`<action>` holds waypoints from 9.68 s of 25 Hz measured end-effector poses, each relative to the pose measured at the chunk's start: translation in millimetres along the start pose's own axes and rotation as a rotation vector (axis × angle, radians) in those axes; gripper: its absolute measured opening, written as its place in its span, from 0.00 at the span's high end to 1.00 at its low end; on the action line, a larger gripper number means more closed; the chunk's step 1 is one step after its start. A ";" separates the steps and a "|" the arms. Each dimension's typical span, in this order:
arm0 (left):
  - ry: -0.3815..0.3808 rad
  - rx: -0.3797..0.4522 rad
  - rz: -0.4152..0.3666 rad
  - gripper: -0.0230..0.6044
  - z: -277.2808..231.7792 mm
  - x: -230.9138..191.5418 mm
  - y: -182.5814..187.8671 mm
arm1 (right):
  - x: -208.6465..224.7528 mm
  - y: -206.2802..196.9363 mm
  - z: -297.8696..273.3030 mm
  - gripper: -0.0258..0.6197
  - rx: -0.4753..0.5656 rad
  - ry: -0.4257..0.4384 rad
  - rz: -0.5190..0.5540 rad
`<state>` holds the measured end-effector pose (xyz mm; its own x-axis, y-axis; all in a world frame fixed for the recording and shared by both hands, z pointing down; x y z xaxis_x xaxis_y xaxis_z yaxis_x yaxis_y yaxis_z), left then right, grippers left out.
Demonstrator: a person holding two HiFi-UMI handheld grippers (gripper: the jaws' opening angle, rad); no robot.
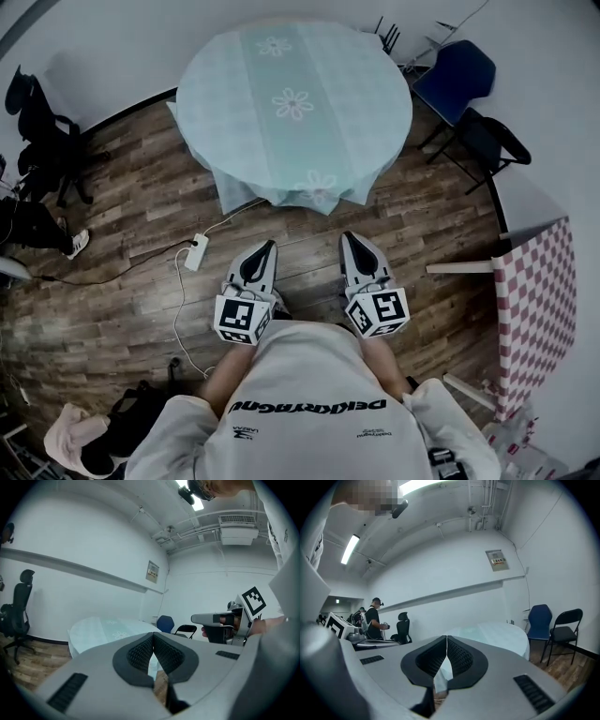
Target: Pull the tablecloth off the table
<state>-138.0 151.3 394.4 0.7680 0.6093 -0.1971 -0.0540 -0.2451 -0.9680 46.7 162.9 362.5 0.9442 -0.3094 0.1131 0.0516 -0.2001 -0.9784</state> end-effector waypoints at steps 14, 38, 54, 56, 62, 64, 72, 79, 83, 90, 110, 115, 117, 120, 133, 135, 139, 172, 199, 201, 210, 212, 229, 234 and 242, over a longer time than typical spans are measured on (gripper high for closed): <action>0.002 -0.032 -0.048 0.94 -82.5 -80.2 15.5 | 28.0 7.1 -99.4 0.90 -0.063 -0.052 0.043; 0.277 -0.141 0.014 0.94 -311.0 -164.3 17.3 | 219.2 1.3 -309.7 0.90 -0.180 0.003 0.006; 0.404 -0.137 0.091 0.94 -391.9 -236.8 8.3 | 281.4 -30.9 -413.0 0.84 -0.250 -0.009 0.016; 0.418 -0.140 0.103 0.94 -397.8 -244.8 5.5 | 286.7 -35.5 -423.3 0.83 -0.259 -0.012 0.015; 0.449 -0.170 0.133 0.83 -414.2 -268.3 -8.8 | 303.5 -49.7 -449.4 0.75 -0.297 -0.023 0.014; 0.459 -0.182 0.129 0.83 -420.5 -274.7 -13.9 | 310.0 -55.4 -459.1 0.71 -0.313 -0.016 0.013; 0.474 -0.237 0.141 0.74 -447.0 -304.2 -35.9 | 325.2 -75.8 -501.4 0.61 -0.372 -0.004 0.027; 0.487 -0.284 0.139 0.65 -476.7 -323.2 -52.8 | 332.2 -92.4 -533.2 0.58 -0.431 0.007 0.056; 0.491 -0.323 0.156 0.62 -488.6 -336.0 -64.9 | 339.3 -100.5 -546.0 0.56 -0.455 0.002 0.065; 0.512 -0.381 0.174 0.59 -499.8 -354.2 -85.6 | 352.5 -123.4 -562.5 0.52 -0.528 -0.010 0.083; 0.507 -0.563 0.159 0.58 -516.0 -390.9 -122.2 | 375.0 -155.4 -587.4 0.52 -0.635 -0.047 0.127; 0.514 -0.560 0.167 0.61 -515.4 -393.0 -121.8 | 376.2 -155.6 -587.5 0.53 -0.647 -0.047 0.118; 0.512 -0.558 0.170 0.64 -513.8 -395.1 -122.3 | 376.0 -156.1 -587.5 0.55 -0.656 -0.051 0.115; 0.509 -0.565 0.163 0.68 -513.2 -396.5 -121.9 | 375.4 -155.1 -587.7 0.58 -0.658 -0.056 0.114; 0.457 -0.583 0.157 0.88 -514.7 -388.6 -122.7 | 371.7 -156.7 -579.0 0.86 -0.664 -0.039 0.075; 0.450 -0.571 0.174 0.91 -512.1 -388.4 -122.7 | 369.1 -158.4 -577.9 0.88 -0.667 -0.030 0.067; 0.442 -0.562 0.166 0.93 -514.4 -385.1 -123.9 | 368.2 -158.3 -576.9 0.91 -0.682 -0.025 0.089; 0.339 -0.460 0.126 0.94 -417.1 -311.5 -84.2 | 317.6 -120.5 -443.4 0.91 -0.580 -0.054 -0.042; 0.280 -0.345 0.050 0.94 -283.2 -222.2 -48.9 | 239.0 -93.2 -280.2 0.91 -0.421 -0.132 -0.066; 0.272 -0.336 0.051 0.94 -269.8 -216.6 -47.0 | 229.4 -93.0 -265.8 0.91 -0.419 -0.135 -0.065; 0.234 -0.297 0.018 0.94 -213.3 -183.7 -31.6 | 193.4 -93.4 -199.3 0.91 -0.390 -0.149 -0.099; 0.230 -0.288 0.015 0.94 -200.3 -176.8 -29.4 | 184.5 -91.8 -185.2 0.91 -0.382 -0.146 -0.096; 0.156 -0.181 0.014 0.94 -89.3 -116.9 -12.0 | 119.5 -73.5 -74.8 0.91 -0.270 -0.182 -0.083; 0.142 -0.136 0.012 0.94 -62.9 -98.5 -1.1 | 106.4 -62.9 -45.6 0.91 -0.223 -0.180 -0.075; 0.110 -0.092 0.002 0.94 -22.2 -74.9 10.4 | 79.9 -48.0 3.7 0.91 -0.150 -0.197 -0.077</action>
<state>-181.9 86.4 402.5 0.8338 0.5234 -0.1755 -0.0003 -0.3176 -0.9482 120.9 151.2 417.8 0.9852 -0.1040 0.1359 0.0906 -0.3562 -0.9300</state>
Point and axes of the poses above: the fingertips, and each gripper's own axes: z backward along the fingers, x to its right, y out of its top, the point moved 4 cm from there along z, backward along the fingers, and after that the axes turned 3 degrees about z, right-handed, at the moved point
